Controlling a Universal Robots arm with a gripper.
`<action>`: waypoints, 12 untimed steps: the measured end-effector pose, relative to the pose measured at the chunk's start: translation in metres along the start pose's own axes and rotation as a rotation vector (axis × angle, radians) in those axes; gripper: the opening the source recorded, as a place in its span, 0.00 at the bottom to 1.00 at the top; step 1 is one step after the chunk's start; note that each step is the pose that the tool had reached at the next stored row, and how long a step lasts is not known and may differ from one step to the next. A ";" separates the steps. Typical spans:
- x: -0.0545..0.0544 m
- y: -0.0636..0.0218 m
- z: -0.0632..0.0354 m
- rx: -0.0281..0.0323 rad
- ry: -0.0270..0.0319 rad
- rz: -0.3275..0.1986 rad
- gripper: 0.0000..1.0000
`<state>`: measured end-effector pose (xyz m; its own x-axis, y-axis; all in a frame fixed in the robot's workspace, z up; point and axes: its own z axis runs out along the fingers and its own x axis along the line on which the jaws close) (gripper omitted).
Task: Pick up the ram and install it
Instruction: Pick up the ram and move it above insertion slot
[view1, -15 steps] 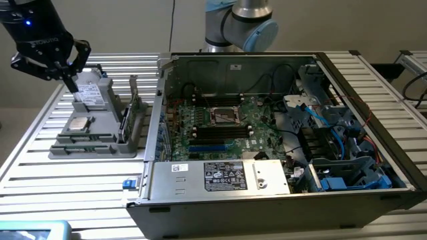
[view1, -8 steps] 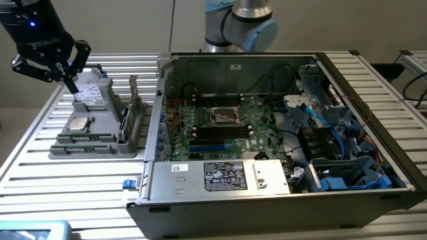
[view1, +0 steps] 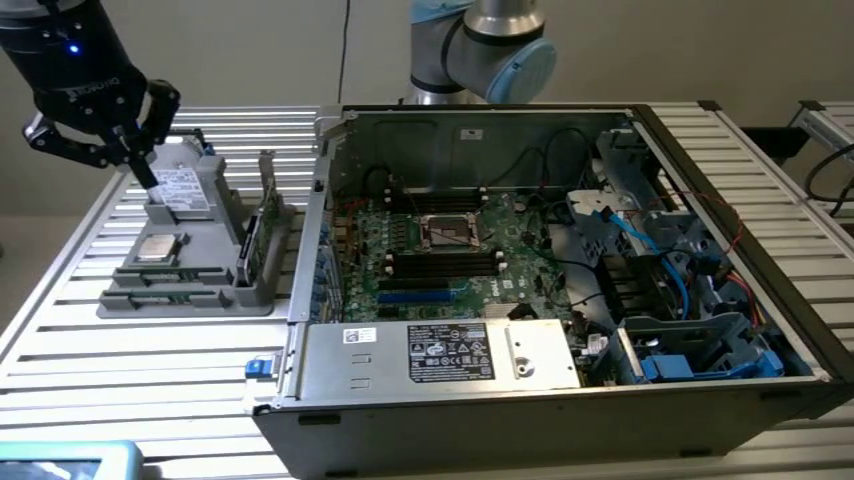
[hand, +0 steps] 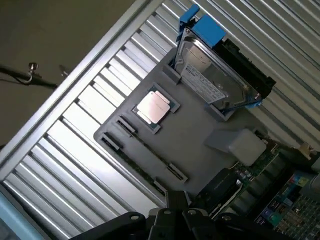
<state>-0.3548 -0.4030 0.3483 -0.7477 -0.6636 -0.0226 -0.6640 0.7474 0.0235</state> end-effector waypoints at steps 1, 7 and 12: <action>0.000 0.0000 0.0001 -0.0004 0.0005 -0.017 0.11; 0.000 0.0000 0.0009 -0.0025 0.0034 -0.127 0.11; 0.000 -0.0001 0.0016 -0.0044 0.0057 -0.217 0.11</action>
<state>-0.3548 -0.4030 0.3467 -0.5874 -0.8090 -0.0219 -0.8093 0.5869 0.0231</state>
